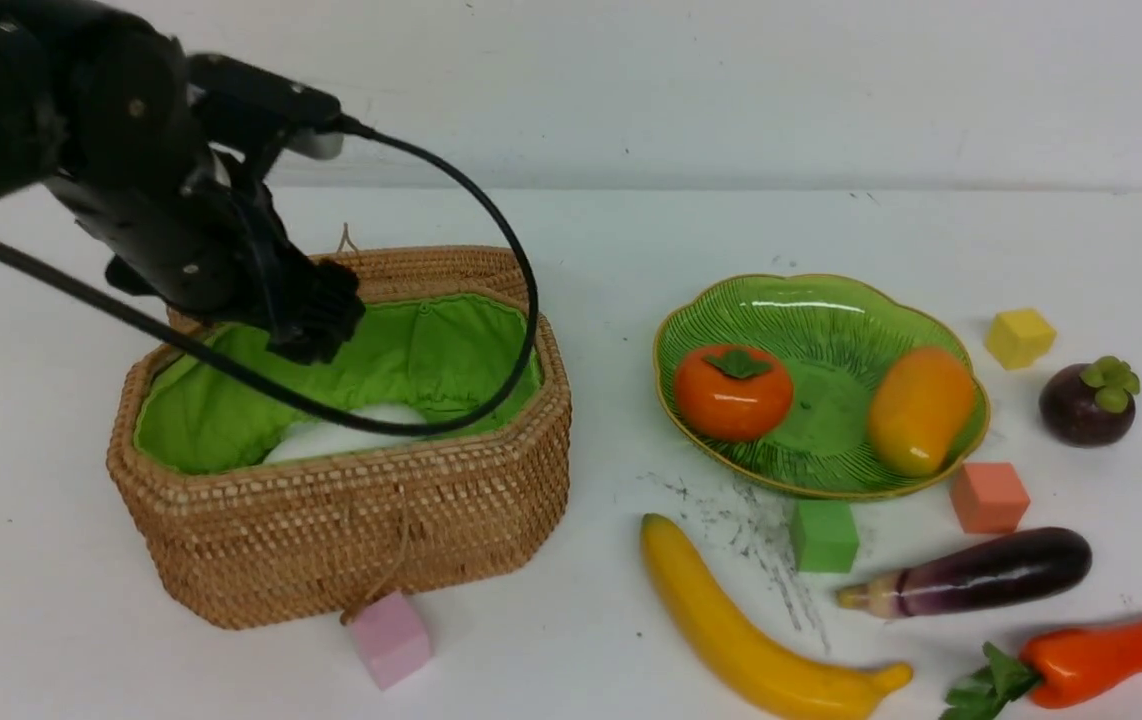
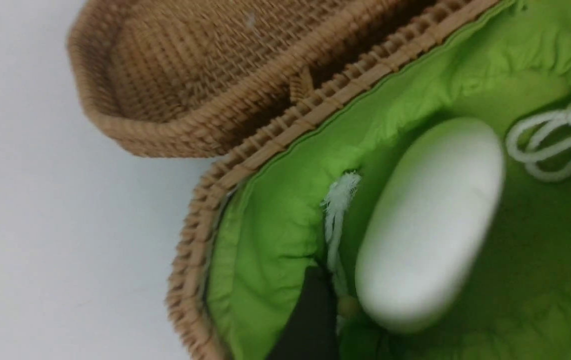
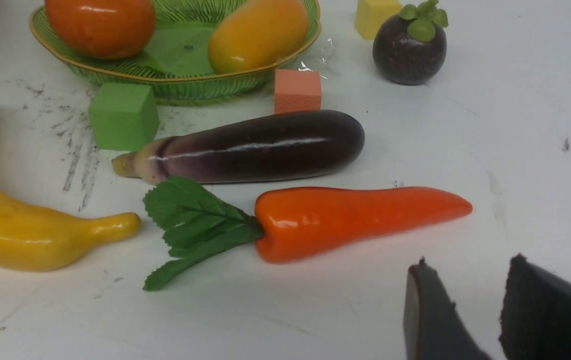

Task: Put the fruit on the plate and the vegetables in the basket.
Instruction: Use the right arm to grab a banana and put it into the right plate

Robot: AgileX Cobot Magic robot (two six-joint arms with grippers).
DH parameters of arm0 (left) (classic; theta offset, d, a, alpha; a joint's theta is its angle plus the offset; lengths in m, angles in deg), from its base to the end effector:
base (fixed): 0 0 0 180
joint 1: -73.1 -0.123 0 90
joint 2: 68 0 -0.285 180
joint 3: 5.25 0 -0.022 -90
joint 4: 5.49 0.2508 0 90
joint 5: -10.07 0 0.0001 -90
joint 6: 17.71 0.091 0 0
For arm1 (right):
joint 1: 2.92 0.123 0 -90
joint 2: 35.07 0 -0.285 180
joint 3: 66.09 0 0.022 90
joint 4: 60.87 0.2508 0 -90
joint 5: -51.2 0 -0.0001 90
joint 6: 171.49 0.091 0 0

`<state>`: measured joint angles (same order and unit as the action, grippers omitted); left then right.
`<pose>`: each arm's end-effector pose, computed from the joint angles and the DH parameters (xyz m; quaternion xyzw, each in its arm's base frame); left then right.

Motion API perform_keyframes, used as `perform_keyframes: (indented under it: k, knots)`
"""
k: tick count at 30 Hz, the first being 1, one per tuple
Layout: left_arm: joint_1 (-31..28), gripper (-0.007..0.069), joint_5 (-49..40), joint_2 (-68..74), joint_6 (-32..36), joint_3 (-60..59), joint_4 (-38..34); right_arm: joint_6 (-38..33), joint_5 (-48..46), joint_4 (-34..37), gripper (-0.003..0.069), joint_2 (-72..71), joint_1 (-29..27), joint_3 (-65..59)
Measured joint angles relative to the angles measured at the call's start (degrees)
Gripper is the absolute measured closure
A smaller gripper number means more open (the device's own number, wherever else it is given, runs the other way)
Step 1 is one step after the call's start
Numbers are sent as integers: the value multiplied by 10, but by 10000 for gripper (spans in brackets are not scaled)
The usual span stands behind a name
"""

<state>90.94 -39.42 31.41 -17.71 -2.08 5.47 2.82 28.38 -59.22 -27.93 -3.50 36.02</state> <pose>0.3368 -0.0946 0.3248 0.1849 0.9339 0.0411 0.3033 0.0518 0.0005 0.1741 -0.0286 0.8077 -0.0199 0.5886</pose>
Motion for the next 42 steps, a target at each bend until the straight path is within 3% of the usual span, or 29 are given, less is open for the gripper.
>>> perform_keyframes:
  k: [6, 14, 15, 17, 18, 19, 23, 28, 31, 42]
  knots:
    - [0, 55, -66, -71, 0, 0, -26, 0, 0, 0, 414, 0, 0, 0]
    - [0, 303, -100, -257, -51, -54, -68, 0, 0, 0, 414, 0, 0, 0]
    - [0, 367, -100, -308, -55, -97, -71, 0, 0, 0, 414, 0, 0, 0]
    - [0, 407, -99, -348, -60, -134, -71, 0, 0, 0, 414, 0, 0, 0]
    - [0, 476, -96, -403, -75, -185, -72, 0, 0, 0, 414, 0, 0, 0]
    - [0, 484, -95, -418, -81, -197, -73, 0, 0, 0, 414, 0, 0, 0]
    - [-1, 631, -85, -561, -145, -334, -121, 0, 0, 0, 414, 0, 0, 0]
    - [-1, 638, -13, -655, -165, -476, -220, 0, 0, 0, 414, 0, 0, 0]
    - [-1, 638, 6, -669, -166, -505, -242, 0, 0, 0, 414, 0, 0, 0]
    - [-1, 638, 25, -670, -166, -518, -195, 0, 0, 1, 414, 0, 0, 0]
